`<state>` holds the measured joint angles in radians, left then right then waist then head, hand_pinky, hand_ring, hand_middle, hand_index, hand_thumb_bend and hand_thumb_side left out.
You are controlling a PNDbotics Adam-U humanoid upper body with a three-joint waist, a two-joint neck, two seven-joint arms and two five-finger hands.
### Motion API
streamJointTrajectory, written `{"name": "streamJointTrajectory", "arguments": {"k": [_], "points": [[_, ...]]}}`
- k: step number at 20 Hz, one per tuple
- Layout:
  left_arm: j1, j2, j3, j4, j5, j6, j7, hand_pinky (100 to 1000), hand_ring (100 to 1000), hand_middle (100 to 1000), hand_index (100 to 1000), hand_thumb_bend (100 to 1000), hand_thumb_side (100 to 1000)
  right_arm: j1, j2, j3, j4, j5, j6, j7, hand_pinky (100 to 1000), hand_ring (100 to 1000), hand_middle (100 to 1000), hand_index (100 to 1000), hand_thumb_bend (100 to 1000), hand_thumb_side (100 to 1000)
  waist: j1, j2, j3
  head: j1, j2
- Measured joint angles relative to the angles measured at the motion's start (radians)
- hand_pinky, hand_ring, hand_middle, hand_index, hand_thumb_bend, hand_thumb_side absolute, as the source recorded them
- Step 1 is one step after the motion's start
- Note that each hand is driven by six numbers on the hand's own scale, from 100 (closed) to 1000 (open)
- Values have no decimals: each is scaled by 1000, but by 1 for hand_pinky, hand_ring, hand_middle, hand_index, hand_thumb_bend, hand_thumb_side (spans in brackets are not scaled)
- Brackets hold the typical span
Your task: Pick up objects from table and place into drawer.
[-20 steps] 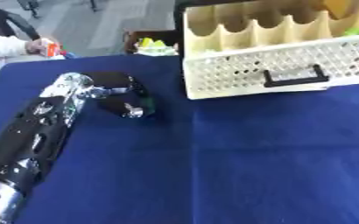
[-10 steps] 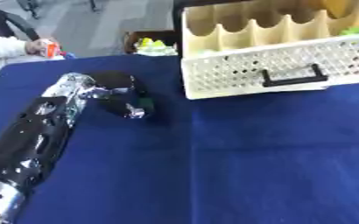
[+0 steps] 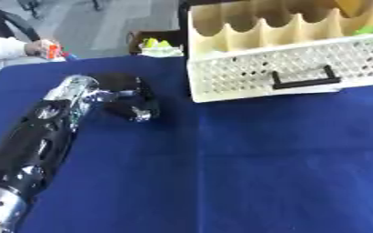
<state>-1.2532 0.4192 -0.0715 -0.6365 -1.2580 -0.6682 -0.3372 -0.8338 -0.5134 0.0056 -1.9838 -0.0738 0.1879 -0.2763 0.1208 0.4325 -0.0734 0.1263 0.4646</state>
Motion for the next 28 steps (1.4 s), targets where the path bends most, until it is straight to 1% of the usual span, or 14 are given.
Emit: {"name": "streamJointTrajectory", "arguments": {"k": [1, 5, 12, 14, 19, 20, 23, 25, 28], "points": [[0, -2, 0, 0, -3, 2, 5, 673, 717, 609, 764, 100, 1000, 1, 1, -2, 0, 0, 1, -1, 849, 283, 252, 669, 100, 692, 0, 0, 0, 0, 0], [0, -6, 0, 0, -19, 6, 20, 659, 681, 582, 764, 104, 1000, 3, 7, -5, 0, 0, -1, -5, 848, 283, 252, 669, 100, 692, 0, 1, 0, 2, 0], [0, -6, 0, 2, -42, -11, 23, 663, 666, 582, 819, 223, 1000, 7, 8, -7, 0, -2, 0, -8, 851, 282, 252, 669, 100, 695, 0, 1, 0, 4, 0], [-1, -7, 0, 3, -49, -19, 21, 661, 664, 583, 830, 236, 1000, 7, 8, -9, 0, -3, 1, -10, 852, 282, 252, 667, 100, 697, 0, 1, 0, 4, 0], [-5, -7, 0, 5, -63, -28, 19, 647, 625, 558, 822, 199, 1000, 7, 9, -11, 0, -8, 1, -18, 851, 282, 252, 666, 100, 699, 0, 1, 0, 4, 0], [-5, -7, 0, 5, -65, -29, 20, 636, 609, 546, 808, 173, 1000, 7, 10, -11, 0, -8, 1, -19, 851, 282, 252, 665, 100, 700, 0, 1, 0, 5, 0], [-5, -10, 0, 6, -72, -27, 21, 586, 538, 489, 792, 132, 1000, 7, 15, -11, 0, -9, 2, -20, 851, 282, 251, 665, 100, 703, 0, 1, 2, 5, 0], [-5, -12, 0, 6, -73, -26, 24, 551, 497, 466, 791, 129, 1000, 7, 16, -11, 0, -9, 2, -20, 851, 282, 252, 665, 100, 702, 0, 1, 5, 5, 0], [-5, -14, 0, 7, -75, -24, 27, 522, 458, 458, 797, 128, 1000, 7, 16, -11, 0, -9, 1, -21, 850, 284, 253, 664, 100, 704, 0, 1, 5, 6, 0]]}}
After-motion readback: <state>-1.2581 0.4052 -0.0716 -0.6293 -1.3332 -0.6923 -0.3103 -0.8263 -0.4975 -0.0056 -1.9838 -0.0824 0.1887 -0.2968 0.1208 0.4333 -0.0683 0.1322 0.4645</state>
